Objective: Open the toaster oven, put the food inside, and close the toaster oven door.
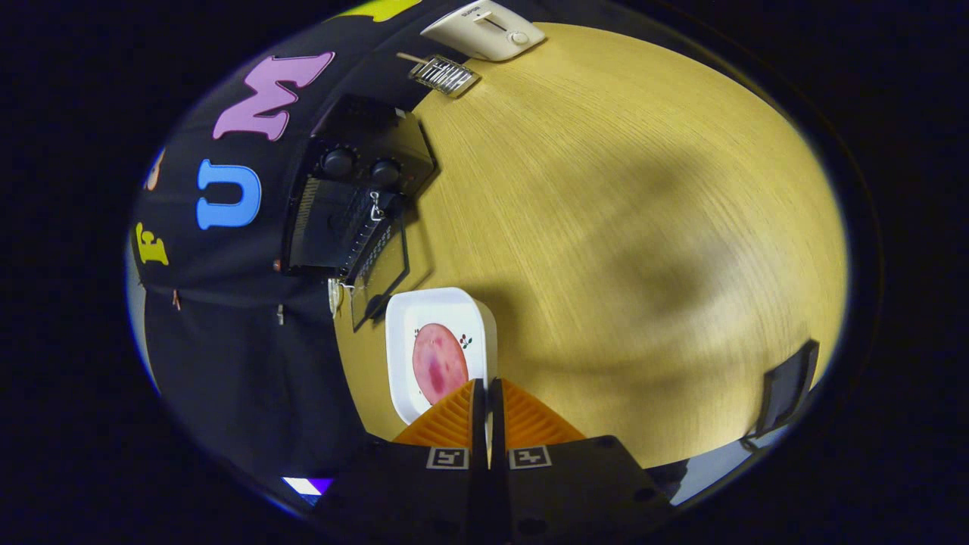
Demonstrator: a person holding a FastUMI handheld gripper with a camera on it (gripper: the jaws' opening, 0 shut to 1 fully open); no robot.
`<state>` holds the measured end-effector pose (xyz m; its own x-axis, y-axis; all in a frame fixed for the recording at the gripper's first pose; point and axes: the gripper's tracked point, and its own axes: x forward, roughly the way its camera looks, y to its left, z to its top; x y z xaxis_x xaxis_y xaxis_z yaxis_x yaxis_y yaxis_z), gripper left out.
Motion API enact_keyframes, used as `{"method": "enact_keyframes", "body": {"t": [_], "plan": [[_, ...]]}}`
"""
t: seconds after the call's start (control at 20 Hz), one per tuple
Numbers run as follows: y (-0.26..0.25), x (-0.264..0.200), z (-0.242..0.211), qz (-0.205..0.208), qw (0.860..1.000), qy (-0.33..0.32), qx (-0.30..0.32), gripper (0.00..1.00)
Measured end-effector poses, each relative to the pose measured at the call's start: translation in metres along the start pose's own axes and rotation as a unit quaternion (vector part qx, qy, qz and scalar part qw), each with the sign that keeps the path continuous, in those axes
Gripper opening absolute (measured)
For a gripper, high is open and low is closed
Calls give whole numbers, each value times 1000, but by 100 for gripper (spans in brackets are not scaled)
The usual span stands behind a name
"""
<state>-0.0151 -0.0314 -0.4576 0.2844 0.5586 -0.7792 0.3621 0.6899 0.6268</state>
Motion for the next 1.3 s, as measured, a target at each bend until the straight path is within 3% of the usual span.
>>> {"method": "enact_keyframes", "body": {"t": [0.25,0.55,1.1,1.3], "plan": [[68,20,-21,45,993,-61,90,5],[133,66,-5,79,968,-151,186,5],[182,152,63,3,919,-261,295,5],[208,179,89,14,907,-275,320,5]]}}
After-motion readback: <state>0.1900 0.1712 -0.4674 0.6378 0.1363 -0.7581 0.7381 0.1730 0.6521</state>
